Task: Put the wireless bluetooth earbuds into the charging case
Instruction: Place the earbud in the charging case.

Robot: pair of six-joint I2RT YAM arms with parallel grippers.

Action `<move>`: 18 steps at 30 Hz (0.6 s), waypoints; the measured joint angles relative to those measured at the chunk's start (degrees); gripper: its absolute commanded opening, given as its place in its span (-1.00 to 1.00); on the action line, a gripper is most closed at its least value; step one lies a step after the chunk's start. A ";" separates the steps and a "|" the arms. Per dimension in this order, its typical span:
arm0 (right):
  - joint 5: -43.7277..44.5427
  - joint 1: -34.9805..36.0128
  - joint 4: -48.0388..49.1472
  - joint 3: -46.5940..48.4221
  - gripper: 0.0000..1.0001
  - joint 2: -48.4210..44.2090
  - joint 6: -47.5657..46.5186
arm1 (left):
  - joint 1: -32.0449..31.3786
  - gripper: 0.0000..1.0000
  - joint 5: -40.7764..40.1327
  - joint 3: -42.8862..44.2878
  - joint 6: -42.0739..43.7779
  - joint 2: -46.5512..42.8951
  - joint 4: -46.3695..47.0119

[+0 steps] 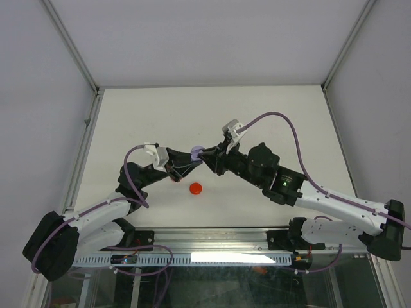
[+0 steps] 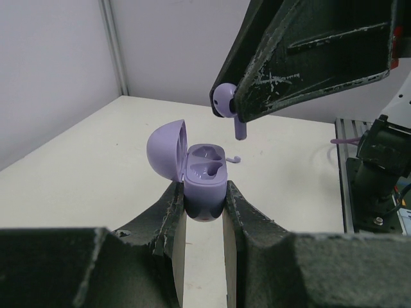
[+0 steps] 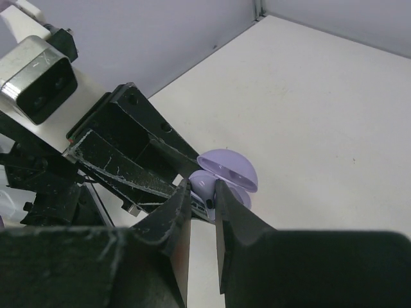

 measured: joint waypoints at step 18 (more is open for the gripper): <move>0.48 1.77 9.66 -3.67 -0.71 -0.33 -1.16 | -1.79 -0.83 0.98 0.11 0.57 0.13 1.57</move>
